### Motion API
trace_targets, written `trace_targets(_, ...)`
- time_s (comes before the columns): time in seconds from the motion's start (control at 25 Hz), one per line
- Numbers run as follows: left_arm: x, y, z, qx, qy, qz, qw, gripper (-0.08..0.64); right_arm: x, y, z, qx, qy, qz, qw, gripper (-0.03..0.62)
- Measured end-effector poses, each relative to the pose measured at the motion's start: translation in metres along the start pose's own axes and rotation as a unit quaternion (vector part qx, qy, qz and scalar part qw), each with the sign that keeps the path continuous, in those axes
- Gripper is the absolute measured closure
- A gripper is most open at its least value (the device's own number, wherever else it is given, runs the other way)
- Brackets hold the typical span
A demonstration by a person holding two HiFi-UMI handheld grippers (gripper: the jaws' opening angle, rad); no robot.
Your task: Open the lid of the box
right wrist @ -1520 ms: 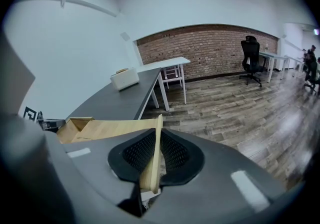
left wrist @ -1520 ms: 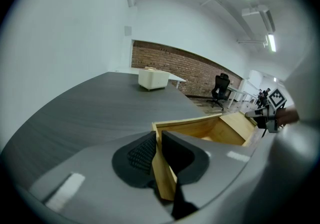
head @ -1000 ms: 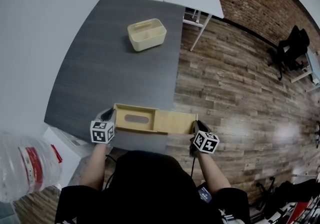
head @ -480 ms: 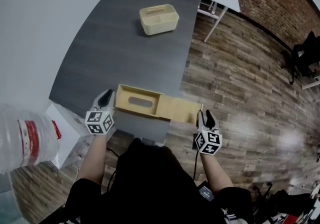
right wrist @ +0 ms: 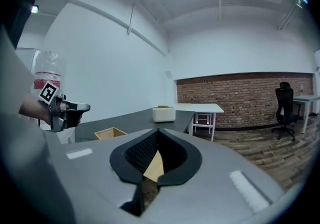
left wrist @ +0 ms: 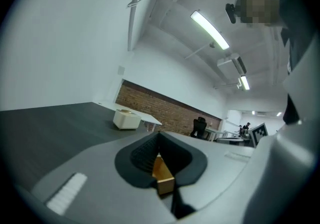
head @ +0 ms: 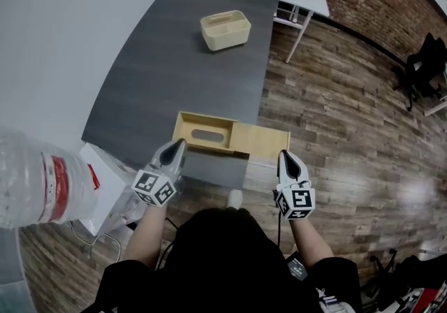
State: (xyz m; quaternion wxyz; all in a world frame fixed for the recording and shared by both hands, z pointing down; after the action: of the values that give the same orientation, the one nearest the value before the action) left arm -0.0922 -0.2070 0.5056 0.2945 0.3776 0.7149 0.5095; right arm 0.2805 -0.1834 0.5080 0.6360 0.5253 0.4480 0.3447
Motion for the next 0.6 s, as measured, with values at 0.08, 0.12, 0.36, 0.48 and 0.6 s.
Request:
trace_targets(0.08,0.005,0.000,0.005,0.001,0.023,0.003,0.9997,0.560,0.009,-0.001,-0.010,-0.004,0.006,0.002,1.000,0.589)
trace_targets(0.12,0.009,-0.001,0.008,-0.001,0.034,0.003,0.9994,0.560,0.015,-0.001,-0.016,-0.006,0.010,0.002,1.000,0.589)
trace_targets(0.36,0.050,-0.008,0.015,-0.022,0.076,-0.003,0.9968,0.560,0.054,-0.004,-0.061,-0.026,0.023,0.017,0.999,0.589)
trace_targets(0.48,0.070,-0.009,0.015,-0.022,0.085,-0.002,0.9961,0.560,0.076,-0.001,-0.088,-0.027,0.022,0.020,0.999,0.591)
trace_targets(0.6,0.086,-0.011,0.018,-0.023,0.099,0.000,0.9949,0.560,0.094,-0.002,-0.113,-0.022,0.013,0.029,0.999,0.591)
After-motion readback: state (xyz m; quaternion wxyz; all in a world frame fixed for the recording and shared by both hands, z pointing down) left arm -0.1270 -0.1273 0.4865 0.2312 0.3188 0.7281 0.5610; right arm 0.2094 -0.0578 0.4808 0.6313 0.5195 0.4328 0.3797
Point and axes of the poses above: the fingertips, and each gripper's own axes: x backward along the fingers, z to its right, y out of its underside, the point moved 9 cm from there along x, backward along the fingers, and after that the axes turned 2 degrees about z, right-handed, at the moved point
